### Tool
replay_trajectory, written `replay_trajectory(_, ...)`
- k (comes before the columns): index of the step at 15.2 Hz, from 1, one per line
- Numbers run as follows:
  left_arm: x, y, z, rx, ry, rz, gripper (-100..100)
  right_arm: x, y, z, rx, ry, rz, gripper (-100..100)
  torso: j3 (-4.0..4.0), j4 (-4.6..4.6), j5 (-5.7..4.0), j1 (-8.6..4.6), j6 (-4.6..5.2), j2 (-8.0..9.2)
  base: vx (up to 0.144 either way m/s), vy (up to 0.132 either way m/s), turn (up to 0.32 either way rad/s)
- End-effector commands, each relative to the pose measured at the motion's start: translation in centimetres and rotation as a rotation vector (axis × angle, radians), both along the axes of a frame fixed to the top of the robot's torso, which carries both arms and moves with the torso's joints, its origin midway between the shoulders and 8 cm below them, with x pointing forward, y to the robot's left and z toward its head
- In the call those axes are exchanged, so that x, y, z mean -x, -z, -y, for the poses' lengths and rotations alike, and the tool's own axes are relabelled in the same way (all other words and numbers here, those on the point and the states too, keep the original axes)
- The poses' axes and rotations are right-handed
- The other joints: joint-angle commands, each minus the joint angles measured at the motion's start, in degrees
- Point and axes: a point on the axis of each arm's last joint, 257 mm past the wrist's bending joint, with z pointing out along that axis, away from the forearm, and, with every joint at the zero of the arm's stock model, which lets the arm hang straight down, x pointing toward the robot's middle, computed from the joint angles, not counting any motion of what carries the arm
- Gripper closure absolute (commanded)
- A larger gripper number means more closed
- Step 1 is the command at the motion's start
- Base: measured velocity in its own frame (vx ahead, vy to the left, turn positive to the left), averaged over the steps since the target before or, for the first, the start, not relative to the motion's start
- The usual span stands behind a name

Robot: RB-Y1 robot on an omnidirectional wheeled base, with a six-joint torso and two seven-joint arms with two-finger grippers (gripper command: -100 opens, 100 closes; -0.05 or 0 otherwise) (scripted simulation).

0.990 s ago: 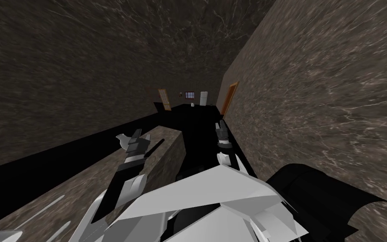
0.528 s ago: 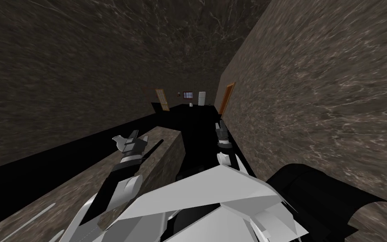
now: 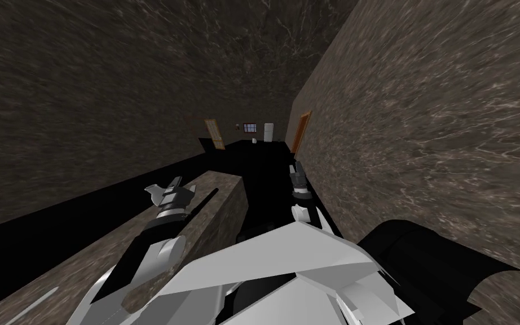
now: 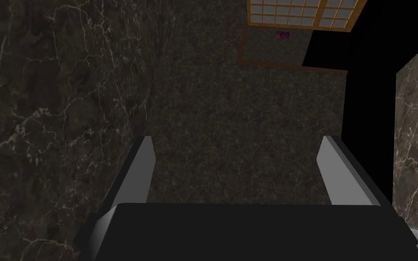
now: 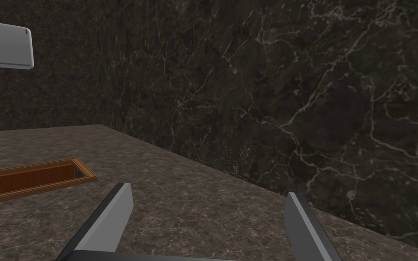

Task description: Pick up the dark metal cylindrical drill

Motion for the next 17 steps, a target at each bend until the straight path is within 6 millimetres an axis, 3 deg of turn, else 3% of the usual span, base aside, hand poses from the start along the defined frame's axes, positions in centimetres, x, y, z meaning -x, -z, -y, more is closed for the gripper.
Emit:
replay_trajectory(1,0.0,0.7,-0.9,0.03,-0.011,-0.036,-100,0.0,0.0,0.0,0.0,0.0,0.0,0,0.0,0.0,0.0,0.0,0.0,0.0,-0.009,0.024,-0.119)
replay_trajectory(17,0.9,5.8,-6.1,0.252,-0.085,-0.242,-100,0.0,0.0,0.0,0.0,0.0,0.0,0,-0.02,-0.01,0.0,-0.01,-0.01,-0.03,-0.004,0.021,-0.081)
